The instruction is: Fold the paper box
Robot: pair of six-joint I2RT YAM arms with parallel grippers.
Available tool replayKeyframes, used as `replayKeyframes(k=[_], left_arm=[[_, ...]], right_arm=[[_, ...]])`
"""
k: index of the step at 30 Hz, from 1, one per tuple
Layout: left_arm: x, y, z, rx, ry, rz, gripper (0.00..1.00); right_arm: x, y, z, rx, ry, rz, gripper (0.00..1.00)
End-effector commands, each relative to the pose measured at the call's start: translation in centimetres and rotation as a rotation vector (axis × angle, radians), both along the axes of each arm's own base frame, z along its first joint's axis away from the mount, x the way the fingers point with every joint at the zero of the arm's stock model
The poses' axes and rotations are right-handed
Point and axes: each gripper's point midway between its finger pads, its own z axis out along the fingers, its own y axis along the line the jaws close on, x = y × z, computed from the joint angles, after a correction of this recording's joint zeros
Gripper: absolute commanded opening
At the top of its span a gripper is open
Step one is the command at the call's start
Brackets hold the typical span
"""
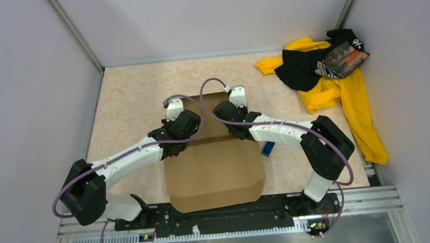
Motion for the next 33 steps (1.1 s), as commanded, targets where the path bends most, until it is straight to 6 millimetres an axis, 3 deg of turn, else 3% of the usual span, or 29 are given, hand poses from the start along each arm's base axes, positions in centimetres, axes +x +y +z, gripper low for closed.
replayKeyframes(k=[1, 7, 15, 20, 23, 33], left_arm=[[0.0, 2.4, 0.8, 0.138, -0.016, 0.112, 0.02], [0.0, 1.7, 0.6, 0.107, -0.018, 0.108, 0.04], [0.2, 0.4, 1.2, 0.023, -0.044, 0.025, 0.30], [0.1, 0.2, 0.4, -0.001, -0.047, 0.012, 0.37], [-0.1, 0.3, 0.0, -0.013, -0.049, 0.004, 0.38], [-0.5, 0.9, 1.8, -0.052, -0.097, 0.004, 0.38]], right_arm=[[0.0, -3.7, 0.7, -0.158, -0.003, -0.093, 0.00], [-0.3, -3.4, 0.5, -0.115, -0.009, -0.086, 0.00], [-0.3, -1.5, 0.5, 0.010, 0.014, 0.009, 0.00], [-0.2, -0.7, 0.5, 0.048, 0.010, 0.046, 0.17], [-0.3, -0.3, 0.6, 0.071, -0.003, 0.066, 0.25], [-0.3, 0.8, 0.7, 0.156, -0.030, 0.104, 0.26]])
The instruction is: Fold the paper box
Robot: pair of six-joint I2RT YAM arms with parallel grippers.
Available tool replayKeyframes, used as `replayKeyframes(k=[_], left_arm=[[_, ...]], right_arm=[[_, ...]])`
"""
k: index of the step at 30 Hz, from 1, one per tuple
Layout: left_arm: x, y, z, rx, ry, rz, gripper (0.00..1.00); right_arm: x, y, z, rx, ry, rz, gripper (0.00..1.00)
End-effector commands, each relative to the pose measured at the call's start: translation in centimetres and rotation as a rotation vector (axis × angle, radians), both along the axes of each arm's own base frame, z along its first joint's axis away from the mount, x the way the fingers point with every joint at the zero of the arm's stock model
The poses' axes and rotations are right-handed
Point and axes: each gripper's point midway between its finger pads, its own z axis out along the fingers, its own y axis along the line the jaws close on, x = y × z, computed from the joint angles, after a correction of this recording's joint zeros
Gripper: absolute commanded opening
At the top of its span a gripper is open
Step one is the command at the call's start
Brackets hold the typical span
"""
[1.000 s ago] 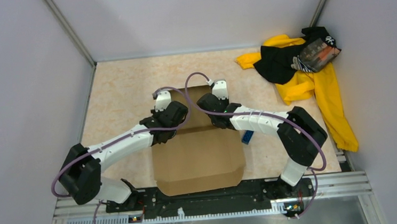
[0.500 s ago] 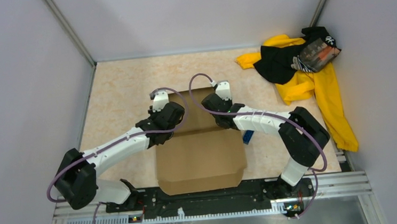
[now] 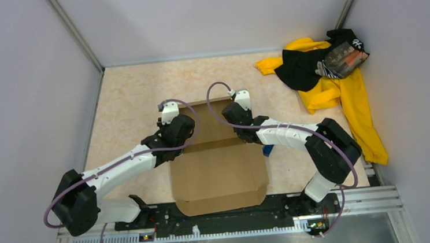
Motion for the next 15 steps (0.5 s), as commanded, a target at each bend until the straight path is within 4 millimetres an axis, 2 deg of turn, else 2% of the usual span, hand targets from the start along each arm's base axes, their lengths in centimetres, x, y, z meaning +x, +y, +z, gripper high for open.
replayKeyframes(k=[1, 2, 6, 8, 15], left_arm=[[0.1, 0.3, 1.5, -0.047, -0.055, 0.001, 0.38], [-0.1, 0.4, 1.6, -0.053, -0.060, 0.000, 0.38], [-0.5, 0.7, 2.1, -0.089, -0.092, -0.002, 0.37], [-0.6, 0.9, 2.4, -0.104, -0.111, -0.004, 0.37], [-0.9, 1.1, 3.1, -0.143, -0.152, -0.009, 0.36]], right_arm=[[0.6, 1.1, 2.6, 0.109, -0.082, 0.017, 0.25], [0.5, 1.1, 2.7, 0.115, -0.085, 0.016, 0.24], [0.2, 0.6, 2.6, 0.140, -0.114, 0.005, 0.05], [0.0, 0.4, 2.7, 0.166, -0.151, -0.007, 0.00], [-1.1, 0.6, 3.7, 0.165, -0.340, -0.057, 0.00]])
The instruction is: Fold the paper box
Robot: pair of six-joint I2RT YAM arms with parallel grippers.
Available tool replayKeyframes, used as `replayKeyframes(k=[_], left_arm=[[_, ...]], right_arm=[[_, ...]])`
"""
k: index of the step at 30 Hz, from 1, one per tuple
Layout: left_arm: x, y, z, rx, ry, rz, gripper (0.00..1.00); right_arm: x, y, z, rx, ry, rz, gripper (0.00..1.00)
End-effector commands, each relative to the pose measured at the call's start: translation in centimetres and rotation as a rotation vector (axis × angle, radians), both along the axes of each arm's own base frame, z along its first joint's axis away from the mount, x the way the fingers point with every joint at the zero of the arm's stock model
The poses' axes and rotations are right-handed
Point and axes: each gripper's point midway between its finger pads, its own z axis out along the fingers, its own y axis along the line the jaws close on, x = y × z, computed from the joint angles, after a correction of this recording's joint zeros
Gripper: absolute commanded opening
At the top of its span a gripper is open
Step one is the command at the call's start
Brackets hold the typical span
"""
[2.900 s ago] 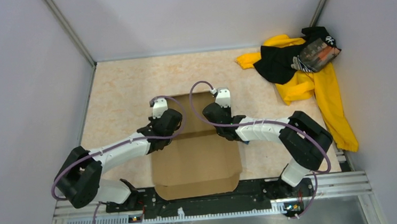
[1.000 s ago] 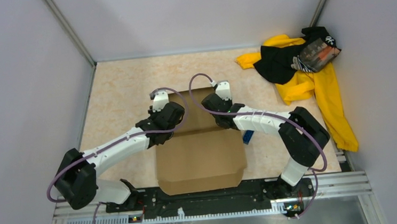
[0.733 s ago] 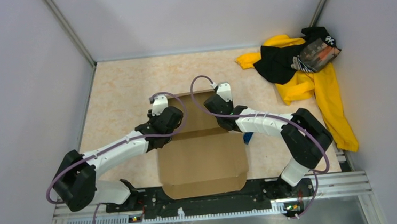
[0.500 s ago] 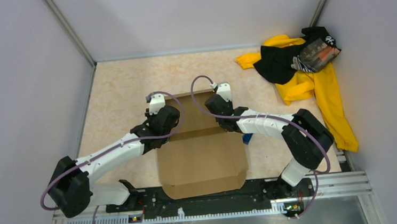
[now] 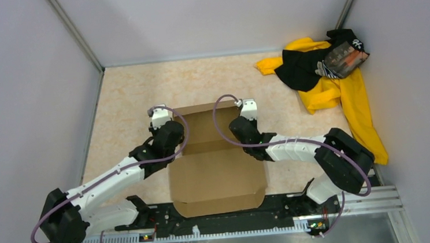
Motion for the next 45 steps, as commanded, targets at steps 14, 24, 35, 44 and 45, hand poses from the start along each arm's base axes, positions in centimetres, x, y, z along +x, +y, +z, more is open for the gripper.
replayKeyframes(k=[14, 24, 35, 44, 45], left_arm=[[-0.4, 1.3, 3.4, -0.079, -0.150, 0.004, 0.35], [-0.4, 1.2, 3.5, -0.078, -0.151, -0.006, 0.35], [-0.5, 1.2, 3.0, -0.080, -0.137, -0.013, 0.35], [-0.6, 0.8, 2.2, -0.100, -0.125, -0.022, 0.35], [-0.6, 0.7, 2.2, -0.101, -0.125, -0.023, 0.35]], right_arm=[[2.2, 2.8, 2.8, 0.131, -0.390, -0.104, 0.07], [0.5, 2.4, 4.2, 0.200, -0.375, -0.025, 0.41], [-0.4, 2.1, 7.7, 0.190, -0.412, 0.050, 0.52], [-0.6, 1.5, 6.8, 0.115, -0.379, 0.056, 0.52], [-0.6, 1.6, 6.3, 0.115, -0.371, 0.054, 0.52]])
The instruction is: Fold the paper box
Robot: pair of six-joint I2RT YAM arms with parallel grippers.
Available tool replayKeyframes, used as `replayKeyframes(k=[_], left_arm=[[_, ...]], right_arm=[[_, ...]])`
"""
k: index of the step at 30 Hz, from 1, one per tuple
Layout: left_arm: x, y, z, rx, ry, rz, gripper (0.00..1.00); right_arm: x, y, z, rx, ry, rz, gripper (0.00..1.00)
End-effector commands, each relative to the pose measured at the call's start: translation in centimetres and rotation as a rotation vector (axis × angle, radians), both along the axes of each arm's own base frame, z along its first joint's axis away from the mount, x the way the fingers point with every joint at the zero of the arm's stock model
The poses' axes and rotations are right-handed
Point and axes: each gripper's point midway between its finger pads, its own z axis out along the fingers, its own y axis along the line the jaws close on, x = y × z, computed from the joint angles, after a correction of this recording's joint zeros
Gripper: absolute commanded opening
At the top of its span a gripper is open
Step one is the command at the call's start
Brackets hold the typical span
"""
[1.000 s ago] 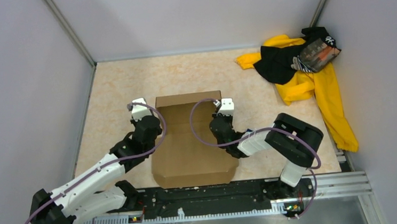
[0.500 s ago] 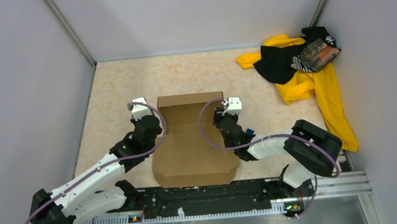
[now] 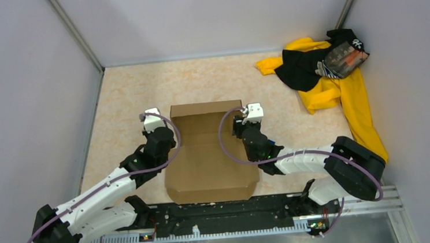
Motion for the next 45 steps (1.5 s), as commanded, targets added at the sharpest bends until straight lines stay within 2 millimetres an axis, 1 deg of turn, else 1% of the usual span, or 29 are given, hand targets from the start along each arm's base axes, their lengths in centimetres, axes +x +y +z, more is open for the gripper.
replayKeyframes(k=[1, 4, 7, 9, 13, 15, 18, 22, 27, 31, 33, 37, 39, 42, 43, 45], left_arm=[[0.1, -0.3, 0.1, -0.036, -0.012, -0.001, 0.35], [0.1, -0.1, 0.1, -0.036, -0.014, 0.001, 0.35], [0.0, 0.0, 0.2, -0.033, -0.018, 0.003, 0.35], [0.0, 0.1, 0.2, -0.032, -0.019, 0.006, 0.35], [-0.1, 0.0, 0.1, -0.041, -0.021, 0.001, 0.36], [0.0, 0.0, 0.1, -0.039, -0.017, 0.001, 0.35], [-0.1, 0.1, 0.0, -0.044, -0.012, 0.006, 0.36], [-0.3, 0.2, 0.1, -0.055, -0.018, 0.006, 0.36], [-0.4, 0.5, 0.2, -0.045, -0.028, 0.007, 0.36], [-0.4, 0.5, 0.2, -0.045, -0.031, 0.009, 0.36], [-0.4, 0.6, 0.1, -0.044, -0.031, 0.010, 0.36], [-0.4, 0.6, 0.1, -0.037, -0.036, 0.007, 0.37], [-0.3, 0.6, 0.1, -0.034, -0.036, 0.004, 0.37], [-0.2, 0.5, 0.1, -0.029, -0.038, 0.002, 0.38], [-0.2, 0.4, 0.1, -0.028, -0.038, 0.000, 0.38], [-0.1, 0.4, 0.0, -0.023, -0.036, -0.002, 0.38]], right_arm=[[0.0, 0.3, -1.1, -0.011, 0.020, 0.001, 0.52], [0.1, 0.4, -2.0, -0.002, 0.024, -0.004, 0.52], [-0.1, 0.2, -1.8, 0.034, 0.009, -0.008, 0.52], [0.2, 0.3, -1.5, 0.024, 0.001, -0.016, 0.53], [0.9, 0.7, -1.7, 0.003, -0.032, -0.024, 0.51], [1.2, 1.1, -2.0, 0.001, -0.048, -0.019, 0.51], [1.5, 1.8, -3.0, 0.007, -0.039, -0.008, 0.50], [1.5, 1.8, -4.2, 0.031, -0.020, -0.027, 0.46], [1.9, 1.8, -4.5, 0.008, -0.021, -0.051, 0.39], [2.3, 2.3, -5.1, -0.008, -0.002, -0.055, 0.38], [2.3, 2.0, -5.4, -0.018, 0.003, -0.078, 0.38], [2.4, 1.3, -5.3, -0.035, -0.008, -0.126, 0.33], [2.4, 1.3, -5.1, -0.040, -0.025, -0.127, 0.36], [2.6, 1.4, -4.9, -0.064, -0.039, -0.122, 0.38], [2.7, 1.5, -4.8, -0.070, -0.043, -0.120, 0.37], [2.9, 1.7, -4.7, -0.084, -0.046, -0.116, 0.26]])
